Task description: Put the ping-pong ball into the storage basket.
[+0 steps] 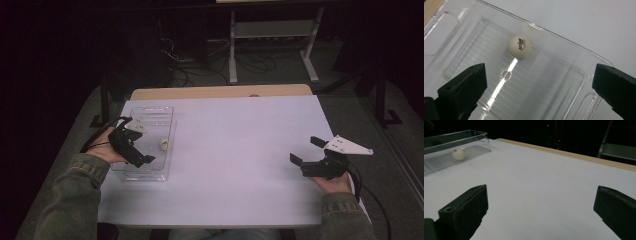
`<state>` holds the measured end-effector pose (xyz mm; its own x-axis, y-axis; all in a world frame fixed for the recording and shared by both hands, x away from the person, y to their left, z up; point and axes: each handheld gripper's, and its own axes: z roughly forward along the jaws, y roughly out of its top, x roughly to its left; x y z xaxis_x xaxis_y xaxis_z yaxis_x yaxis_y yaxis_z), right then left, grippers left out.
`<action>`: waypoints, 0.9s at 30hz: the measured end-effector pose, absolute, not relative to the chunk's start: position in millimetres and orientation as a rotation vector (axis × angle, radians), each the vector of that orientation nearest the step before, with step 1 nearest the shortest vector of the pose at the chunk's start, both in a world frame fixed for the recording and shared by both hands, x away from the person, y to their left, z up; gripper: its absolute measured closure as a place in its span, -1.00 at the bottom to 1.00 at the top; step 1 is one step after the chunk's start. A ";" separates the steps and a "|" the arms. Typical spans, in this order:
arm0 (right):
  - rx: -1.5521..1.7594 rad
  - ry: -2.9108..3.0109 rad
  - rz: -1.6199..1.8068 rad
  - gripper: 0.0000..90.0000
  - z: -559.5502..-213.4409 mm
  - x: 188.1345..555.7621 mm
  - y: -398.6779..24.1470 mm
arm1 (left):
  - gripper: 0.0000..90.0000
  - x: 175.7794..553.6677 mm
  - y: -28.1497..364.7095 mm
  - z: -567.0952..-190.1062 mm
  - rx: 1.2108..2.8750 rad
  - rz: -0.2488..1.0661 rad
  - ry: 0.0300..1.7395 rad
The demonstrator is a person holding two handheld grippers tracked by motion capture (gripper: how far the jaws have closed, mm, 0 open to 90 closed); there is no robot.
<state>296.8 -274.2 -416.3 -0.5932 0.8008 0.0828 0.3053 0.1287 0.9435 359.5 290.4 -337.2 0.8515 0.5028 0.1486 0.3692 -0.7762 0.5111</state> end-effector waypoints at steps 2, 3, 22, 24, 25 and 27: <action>1.063 1.964 1.470 -1.00 -416.3 296.9 -274.1 | -1.00 357.6 292.7 -337.3 2.522 0.394 0.657; 1.063 1.964 1.470 -1.00 -416.3 296.9 -274.0 | -1.00 356.3 293.0 -337.9 2.518 0.401 0.659; 1.061 1.968 1.471 -1.00 -416.3 296.7 -273.0 | -1.00 330.8 310.1 -344.6 2.338 0.509 0.721; 1.061 1.968 1.471 -1.00 -416.3 296.8 -272.9 | -1.00 328.9 311.8 -345.4 2.313 0.521 0.729; 1.060 1.969 1.470 -1.00 -416.4 296.8 -272.9 | -1.00 327.9 312.3 -346.0 2.299 0.525 0.737; 1.060 1.967 1.471 -1.00 -416.3 296.8 -273.1 | -1.00 326.2 313.1 -346.9 2.276 0.541 0.744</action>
